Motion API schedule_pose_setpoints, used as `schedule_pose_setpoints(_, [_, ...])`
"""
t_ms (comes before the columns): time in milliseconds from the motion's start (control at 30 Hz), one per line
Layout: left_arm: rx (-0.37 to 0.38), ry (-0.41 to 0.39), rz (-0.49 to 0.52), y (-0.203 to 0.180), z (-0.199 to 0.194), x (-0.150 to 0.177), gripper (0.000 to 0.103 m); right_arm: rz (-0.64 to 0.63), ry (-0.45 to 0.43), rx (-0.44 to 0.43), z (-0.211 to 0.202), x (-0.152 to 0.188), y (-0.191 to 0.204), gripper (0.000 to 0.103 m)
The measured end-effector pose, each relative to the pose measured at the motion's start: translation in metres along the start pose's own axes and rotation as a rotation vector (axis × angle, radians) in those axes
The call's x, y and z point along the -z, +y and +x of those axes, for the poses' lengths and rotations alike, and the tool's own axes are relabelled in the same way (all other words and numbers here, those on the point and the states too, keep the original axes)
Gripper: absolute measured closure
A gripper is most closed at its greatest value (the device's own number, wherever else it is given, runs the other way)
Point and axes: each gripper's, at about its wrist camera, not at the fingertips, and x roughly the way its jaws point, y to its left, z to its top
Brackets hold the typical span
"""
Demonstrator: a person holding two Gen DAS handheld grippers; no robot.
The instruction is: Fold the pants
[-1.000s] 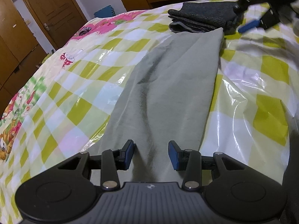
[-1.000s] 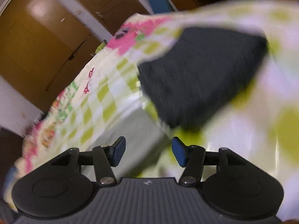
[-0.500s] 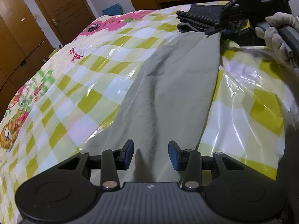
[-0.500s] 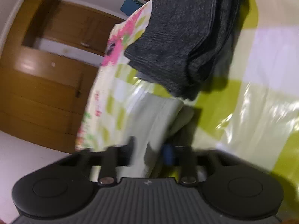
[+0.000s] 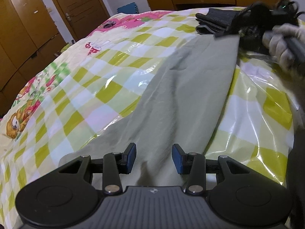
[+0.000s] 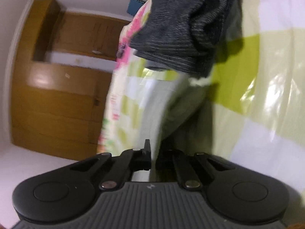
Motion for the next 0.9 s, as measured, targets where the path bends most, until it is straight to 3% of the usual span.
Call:
schedule_pose_setpoints(100, [-0.01, -0.002, -0.037, 0.007, 0.004, 0.001, 0.047, -0.035, -0.055, -0.07, -0.023, -0.009, 0.023, 0.098])
schedule_pose_setpoints(167, [0.004, 0.009, -0.083, 0.011, 0.011, 0.001, 0.042, -0.105, -0.085, -0.021, -0.035, -0.015, 0.031, 0.098])
schedule_pose_setpoints(200, [0.002, 0.013, -0.084, 0.011, 0.014, 0.003, 0.042, -0.131, -0.087, 0.046, -0.036, -0.018, 0.031, 0.098])
schedule_pose_setpoints(267, [-0.009, 0.043, -0.057, 0.006, 0.023, 0.008, 0.041, -0.116, -0.066, 0.105, -0.038, -0.022, 0.025, 0.098])
schedule_pose_setpoints(433, [-0.049, 0.0, -0.107, 0.015, 0.004, 0.017, 0.04, -0.153, -0.094, 0.109, -0.056, -0.019, 0.036, 0.098])
schedule_pose_setpoints(500, [-0.061, 0.026, -0.125, 0.021, 0.005, 0.023, 0.032, -0.16, -0.101, 0.125, -0.054, -0.02, 0.04, 0.098])
schedule_pose_setpoints(567, [-0.068, 0.056, -0.132, 0.023, 0.008, 0.033, 0.032, -0.171, -0.095, 0.132, -0.049, -0.02, 0.051, 0.098])
schedule_pose_setpoints(700, [-0.095, -0.008, -0.197, 0.033, -0.018, 0.049, 0.032, -0.333, -0.067, 0.107, -0.039, 0.001, 0.103, 0.098])
schedule_pose_setpoints(833, [-0.154, 0.017, -0.278, 0.052, -0.029, 0.081, 0.032, -0.451, 0.022, 0.037, -0.013, 0.041, 0.158, 0.098])
schedule_pose_setpoints(900, [-0.168, 0.017, -0.368, 0.067, -0.039, 0.097, 0.032, -0.525, 0.08, 0.0, 0.001, 0.07, 0.185, 0.098])
